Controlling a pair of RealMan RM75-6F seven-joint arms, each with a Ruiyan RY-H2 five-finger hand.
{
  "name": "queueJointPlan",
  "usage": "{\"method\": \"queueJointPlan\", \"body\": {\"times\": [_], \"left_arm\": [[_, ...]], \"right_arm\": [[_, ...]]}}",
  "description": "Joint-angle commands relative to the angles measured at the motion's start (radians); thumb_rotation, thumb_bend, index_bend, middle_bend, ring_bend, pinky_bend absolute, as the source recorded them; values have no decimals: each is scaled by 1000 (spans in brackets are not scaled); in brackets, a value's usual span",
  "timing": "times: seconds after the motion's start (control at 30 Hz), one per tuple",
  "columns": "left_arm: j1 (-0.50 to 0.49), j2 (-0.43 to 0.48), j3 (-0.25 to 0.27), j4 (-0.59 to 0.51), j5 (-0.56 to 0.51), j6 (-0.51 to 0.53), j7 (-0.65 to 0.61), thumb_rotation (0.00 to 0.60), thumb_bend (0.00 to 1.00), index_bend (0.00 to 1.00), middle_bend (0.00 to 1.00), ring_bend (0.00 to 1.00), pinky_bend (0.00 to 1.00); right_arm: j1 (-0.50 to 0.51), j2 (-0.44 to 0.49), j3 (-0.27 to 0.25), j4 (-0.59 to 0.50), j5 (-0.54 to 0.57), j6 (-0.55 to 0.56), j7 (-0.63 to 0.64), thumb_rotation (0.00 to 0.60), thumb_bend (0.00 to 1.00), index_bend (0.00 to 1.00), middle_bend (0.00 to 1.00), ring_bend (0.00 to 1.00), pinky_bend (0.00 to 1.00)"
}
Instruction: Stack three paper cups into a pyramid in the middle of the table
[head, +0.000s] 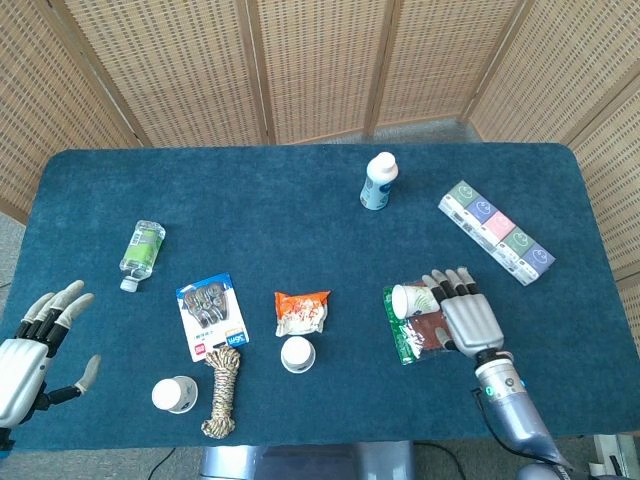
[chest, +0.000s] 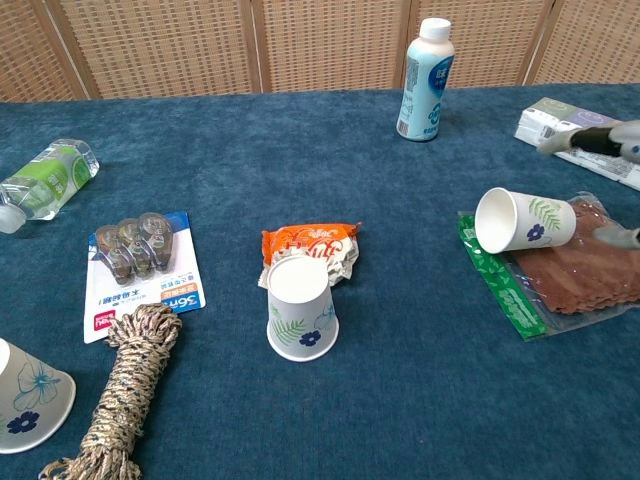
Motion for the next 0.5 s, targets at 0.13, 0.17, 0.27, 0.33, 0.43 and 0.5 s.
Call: {"method": "queueJointPlan", "body": {"times": [0.13, 0.17, 0.27, 0.33, 0.43, 0.5], "left_arm": [[-9, -3, -4, 4, -10, -12, -4, 370, 506, 62, 0, 0, 0], [-9, -4, -4, 6, -12, -13, -5, 370, 506, 62, 0, 0, 0], [-9, -6, -3, 9, -15, -12, -9, 371, 506, 62, 0, 0, 0], [-7, -7, -3, 12, -17, -10, -12, 370, 507, 62, 0, 0, 0], [-3, -8, 0, 19, -19, -4, -18, 368, 506, 62, 0, 0, 0], [-1, -9, 1, 23, -18, -1, -23, 367, 505, 62, 0, 0, 0]], "right_arm": [[48, -55, 5, 15, 73, 2, -63, 600, 394, 0, 0, 0, 0], [54, -62, 5, 22, 82, 2, -67, 600, 395, 0, 0, 0, 0], [65, -77, 2, 42, 98, 3, -69, 600, 393, 0, 0, 0, 0], [70, -84, 1, 55, 107, 3, -67, 600, 392, 0, 0, 0, 0], [77, -92, 0, 77, 118, 3, -58, 600, 393, 0, 0, 0, 0], [80, -96, -2, 88, 124, 2, -50, 600, 392, 0, 0, 0, 0]]}}
